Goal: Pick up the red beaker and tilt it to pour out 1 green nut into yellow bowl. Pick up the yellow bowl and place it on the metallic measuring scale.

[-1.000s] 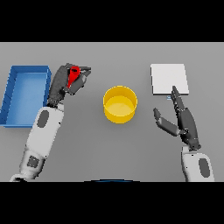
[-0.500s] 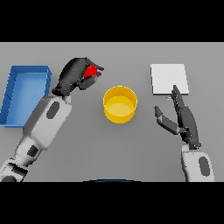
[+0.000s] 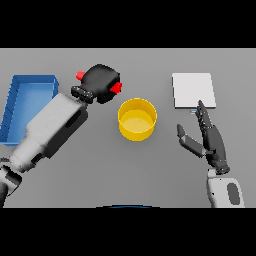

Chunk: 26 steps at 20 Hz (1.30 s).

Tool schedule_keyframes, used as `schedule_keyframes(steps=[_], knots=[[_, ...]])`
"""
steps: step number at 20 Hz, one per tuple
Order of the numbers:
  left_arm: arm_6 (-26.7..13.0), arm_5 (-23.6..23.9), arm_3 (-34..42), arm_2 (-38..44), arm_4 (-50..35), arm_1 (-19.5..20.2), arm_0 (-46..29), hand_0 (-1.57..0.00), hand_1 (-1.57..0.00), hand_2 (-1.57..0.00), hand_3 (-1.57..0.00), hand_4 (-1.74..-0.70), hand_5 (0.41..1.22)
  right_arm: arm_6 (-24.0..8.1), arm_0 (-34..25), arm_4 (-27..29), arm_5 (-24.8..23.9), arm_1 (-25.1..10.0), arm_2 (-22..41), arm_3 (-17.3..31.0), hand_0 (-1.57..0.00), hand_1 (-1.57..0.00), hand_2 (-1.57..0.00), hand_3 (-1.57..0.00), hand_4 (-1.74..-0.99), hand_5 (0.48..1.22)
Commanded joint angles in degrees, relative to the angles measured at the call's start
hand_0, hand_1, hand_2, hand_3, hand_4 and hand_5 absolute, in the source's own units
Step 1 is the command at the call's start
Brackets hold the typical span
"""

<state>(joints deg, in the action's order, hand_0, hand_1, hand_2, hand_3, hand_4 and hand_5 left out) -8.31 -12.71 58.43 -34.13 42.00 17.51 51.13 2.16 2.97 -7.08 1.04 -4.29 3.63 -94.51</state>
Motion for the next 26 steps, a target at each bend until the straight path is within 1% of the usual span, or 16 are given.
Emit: schedule_keyframes(steps=[1, 2, 3, 5, 6, 9, 10, 12, 15, 16, 18, 20, 21, 22, 24, 26], knots=[[-0.27, -1.43, -0.96, -2.00, 1.32, 0.04, 0.99, -1.57, -1.57, -1.57, -1.48, -1.63, 1.211, -0.29, -0.40, 0.18, -0.14, 0.08, -0.29, 0.52, 0.00, 0.00, 0.00, 0.00, -1.278, 0.672], [-1.10, -2.75, -1.37, -3.57, 2.39, 0.10, 2.44, -1.57, -1.57, -1.57, -1.40, -1.65, 1.213, -0.60, -0.20, 0.94, 0.02, 0.53, -0.41, 0.30, 0.00, 0.00, 0.00, 0.00, -1.279, 0.661], [-1.51, -4.74, -2.35, -4.99, 3.07, 0.17, 4.09, -1.57, -1.57, -1.57, -1.36, -1.66, 1.214, -0.16, -0.51, 0.66, -0.31, 0.68, -0.42, 0.56, 0.00, 0.00, 0.00, 0.00, -1.279, 0.651], [-1.00, -7.71, -4.28, -8.06, 4.62, 0.19, 7.34, -1.57, -1.57, -1.57, -1.31, -1.68, 1.217, -0.27, -0.52, 1.45, -0.19, 0.99, -0.88, 1.22, 0.00, 0.00, 0.00, 0.00, -1.292, 0.635], [-1.50, -8.43, -5.33, -9.54, 5.57, -0.22, 8.71, -1.57, -1.57, -1.57, -1.30, -1.69, 1.218, -0.25, -0.66, 1.94, 0.18, 0.96, -1.00, 1.21, 0.00, 0.00, 0.00, 0.00, -1.299, 0.627], [0.31, -10.36, -7.00, -13.84, 7.38, -0.68, 11.38, -1.57, -1.57, -1.57, -1.20, -1.71, 1.219, -0.23, -0.57, 2.87, 0.69, 0.78, -1.55, 1.60, 0.00, 0.00, 0.00, 0.00, -1.301, 0.607], [0.93, -10.30, -7.99, -15.10, 8.10, -1.29, 12.53, -1.57, -1.57, -1.57, -1.28, -1.71, 1.220, 0.43, -0.49, 2.52, 0.65, 1.09, -1.14, 1.59, 0.00, 0.00, 0.00, 0.00, -1.296, 0.606], [2.36, -10.55, -8.51, -17.69, 9.61, -1.07, 14.60, -1.57, -1.57, -1.57, -1.38, -1.72, 1.220, 0.75, -0.48, 2.42, 0.79, 1.25, -0.77, 1.15, 0.00, 0.00, 0.00, 0.00, -1.299, 0.605], [2.60, -11.22, -9.65, -21.72, 11.88, -2.01, 17.17, -1.57, -1.57, -1.57, -1.47, -1.73, 1.221, -0.08, -0.13, 2.11, 0.59, 0.63, -1.12, 1.10, 0.00, 0.00, 0.00, 0.00, -1.298, 0.599], [2.77, -10.93, -9.88, -22.95, 12.47, -2.37, 17.57, -1.57, -1.57, -1.57, -1.49, -1.73, 1.221, -0.59, -0.73, 1.72, 0.30, 0.30, -1.33, 1.59, 0.00, 0.00, 0.00, 0.00, -1.299, 0.601], [3.34, -9.75, -10.53, -25.55, 13.88, -2.37, 18.03, -1.57, -1.57, -1.57, -1.52, -1.74, 1.221, -0.26, -0.81, 1.66, 0.30, 0.82, -0.89, 1.41, 0.00, 0.00, 0.00, 0.00, -1.291, 0.603], [3.12, -10.44, -10.50, -28.22, 15.40, -2.40, 19.43, -1.57, -1.57, -1.57, -1.54, -1.74, 1.221, 0.12, -0.44, 1.79, 0.33, 0.83, -1.01, 1.41, 0.00, 0.00, 0.00, 0.00, -1.287, 0.604], [3.89, -11.54, -10.73, -29.95, 16.09, -2.62, 20.23, -1.57, -1.57, -1.57, -1.55, -1.74, 1.221, 0.22, -0.34, 1.41, 0.26, 0.34, -1.09, 1.27, 0.00, 0.00, 0.00, 0.00, -1.283, 0.602], [4.84, -12.58, -10.73, -31.30, 16.50, -2.92, 21.41, -1.57, -1.57, -1.57, -1.55, -1.74, 1.221, 0.05, -0.47, 1.62, 0.42, 0.24, -1.08, 0.85, 0.00, 0.00, 0.00, 0.00, -1.285, 0.605], [5.68, -12.94, -12.07, -33.51, 17.14, -3.92, 22.25, -1.57, -1.57, -1.57, -1.56, -1.74, 1.221, -0.79, -0.54, 1.41, -0.17, -0.03, -1.40, 0.35, 0.00, 0.00, 0.00, 0.00, -1.290, 0.607], [5.73, -14.16, -12.21, -34.79, 17.15, -4.48, 23.33, -1.57, -1.57, -1.57, -1.56, -1.74, 1.221, -1.24, -1.04, 1.42, -0.32, 0.13, -1.55, 1.14, 0.00, 0.00, 0.00, 0.00, -1.280, 0.601]])
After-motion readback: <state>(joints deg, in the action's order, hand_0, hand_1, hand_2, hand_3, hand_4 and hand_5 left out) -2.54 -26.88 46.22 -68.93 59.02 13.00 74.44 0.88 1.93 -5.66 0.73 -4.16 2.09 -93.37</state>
